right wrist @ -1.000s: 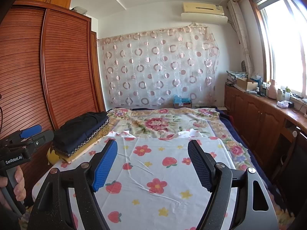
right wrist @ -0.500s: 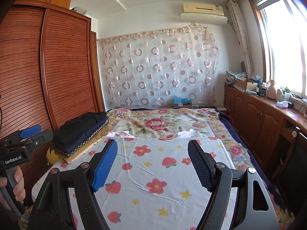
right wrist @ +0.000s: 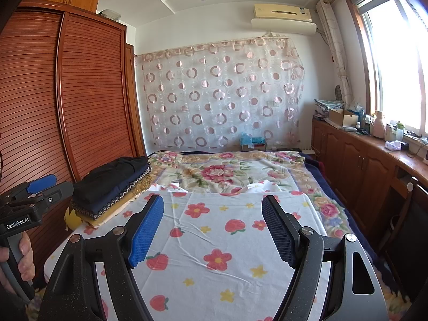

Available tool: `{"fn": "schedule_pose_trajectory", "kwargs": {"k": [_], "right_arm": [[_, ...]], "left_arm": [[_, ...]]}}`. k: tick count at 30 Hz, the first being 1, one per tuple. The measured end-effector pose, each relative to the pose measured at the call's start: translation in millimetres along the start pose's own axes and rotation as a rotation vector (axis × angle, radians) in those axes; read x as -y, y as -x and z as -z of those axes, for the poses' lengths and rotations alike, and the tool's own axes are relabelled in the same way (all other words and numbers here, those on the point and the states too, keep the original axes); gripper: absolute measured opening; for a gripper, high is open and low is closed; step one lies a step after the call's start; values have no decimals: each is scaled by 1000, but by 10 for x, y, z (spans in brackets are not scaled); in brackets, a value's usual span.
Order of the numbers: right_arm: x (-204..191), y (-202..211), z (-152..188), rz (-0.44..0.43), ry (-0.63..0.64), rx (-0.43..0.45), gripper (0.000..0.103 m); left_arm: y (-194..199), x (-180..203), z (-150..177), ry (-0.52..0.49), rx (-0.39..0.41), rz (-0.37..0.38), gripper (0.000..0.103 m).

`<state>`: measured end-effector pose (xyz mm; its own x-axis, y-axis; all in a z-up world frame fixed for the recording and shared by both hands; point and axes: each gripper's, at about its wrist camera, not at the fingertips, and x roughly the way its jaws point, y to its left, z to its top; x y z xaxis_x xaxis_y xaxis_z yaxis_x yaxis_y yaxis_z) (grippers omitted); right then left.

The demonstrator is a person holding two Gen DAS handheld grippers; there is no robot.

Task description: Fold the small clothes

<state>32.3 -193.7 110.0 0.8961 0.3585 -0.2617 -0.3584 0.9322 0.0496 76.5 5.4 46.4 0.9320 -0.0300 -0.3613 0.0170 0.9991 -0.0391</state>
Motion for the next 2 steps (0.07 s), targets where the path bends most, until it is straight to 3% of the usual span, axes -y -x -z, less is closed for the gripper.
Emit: {"fn": "schedule_pose_trajectory", "kwargs": {"k": [2], "right_arm": [[-4,-1,2,2,2,1,77]], "left_arm": [[1,-6,-2,0,0,0,83]]}}
